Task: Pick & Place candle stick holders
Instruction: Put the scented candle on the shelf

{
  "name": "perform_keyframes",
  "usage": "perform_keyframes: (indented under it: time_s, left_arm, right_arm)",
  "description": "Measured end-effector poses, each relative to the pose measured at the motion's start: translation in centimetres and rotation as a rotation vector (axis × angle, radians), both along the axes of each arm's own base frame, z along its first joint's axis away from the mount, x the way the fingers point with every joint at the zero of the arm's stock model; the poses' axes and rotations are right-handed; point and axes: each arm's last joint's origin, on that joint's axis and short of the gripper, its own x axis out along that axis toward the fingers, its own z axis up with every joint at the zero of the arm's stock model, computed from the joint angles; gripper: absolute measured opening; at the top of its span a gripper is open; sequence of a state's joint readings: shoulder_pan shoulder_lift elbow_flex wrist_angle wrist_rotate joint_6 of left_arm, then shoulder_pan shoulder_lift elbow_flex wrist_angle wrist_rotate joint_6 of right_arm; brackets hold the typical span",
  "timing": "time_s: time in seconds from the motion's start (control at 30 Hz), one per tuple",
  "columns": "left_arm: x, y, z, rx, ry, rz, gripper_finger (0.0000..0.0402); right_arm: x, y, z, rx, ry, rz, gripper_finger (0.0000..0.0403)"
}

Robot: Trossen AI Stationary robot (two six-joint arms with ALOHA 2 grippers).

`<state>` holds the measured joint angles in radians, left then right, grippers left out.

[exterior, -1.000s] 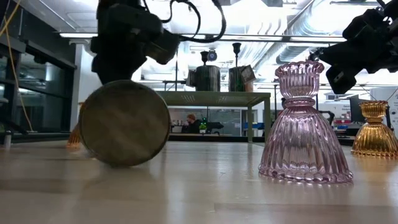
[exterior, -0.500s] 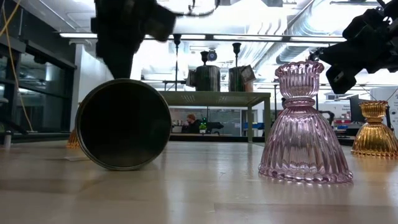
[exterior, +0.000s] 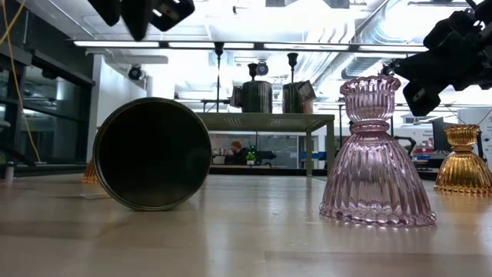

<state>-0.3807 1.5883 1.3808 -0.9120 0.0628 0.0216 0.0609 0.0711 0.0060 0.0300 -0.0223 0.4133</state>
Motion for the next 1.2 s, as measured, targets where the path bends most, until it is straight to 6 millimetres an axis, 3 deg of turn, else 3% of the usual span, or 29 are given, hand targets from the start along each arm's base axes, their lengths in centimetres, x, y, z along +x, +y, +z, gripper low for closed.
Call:
perform_keyframes:
  time_s: [0.1, 0.27, 0.43, 0.53, 0.73, 0.8, 0.97, 1.2]
  left_arm:
    - [0.4, 0.1, -0.1, 0.038, -0.058, -0.030, 0.0198]
    - [1.1, 0.0, -1.1, 0.123, -0.195, -0.237, 0.0316]
    - [1.1, -0.2, -2.2, 0.099, -0.215, -0.287, 0.0363]
    - [1.3, -0.1, -2.2, 0.025, -0.195, -0.078, 0.0366]
    - [0.8, 1.0, -2.7, -0.265, 0.019, 0.862, 0.0367]
    - [0.6, 1.0, -2.9, -0.347, 0.090, 1.032, 0.0367]
    - [0.9, 0.9, -2.7, -0.488, 0.103, 1.229, 0.0367]
    - [1.8, 0.4, -2.0, -0.610, 0.050, 1.204, 0.0367]
  right_arm:
    - [0.0, 0.0, 0.0, 0.000, -0.001, 0.000, 0.0044]
    - [0.0, 0.0, 0.0, 0.000, -0.001, 0.000, 0.0044]
    - [0.0, 0.0, 0.0, 0.000, 0.000, 0.000, 0.0044]
    - [0.0, 0.0, 0.0, 0.000, -0.001, 0.000, 0.0044]
    - [0.0, 0.0, 0.0, 0.000, 0.000, 0.000, 0.0044]
    - [0.0, 0.0, 0.0, 0.000, 0.000, 0.000, 0.0044]
    - [0.0, 0.0, 0.0, 0.000, -0.001, 0.000, 0.0044]
    - [0.0, 0.0, 0.0, 0.000, 0.000, 0.000, 0.0044]
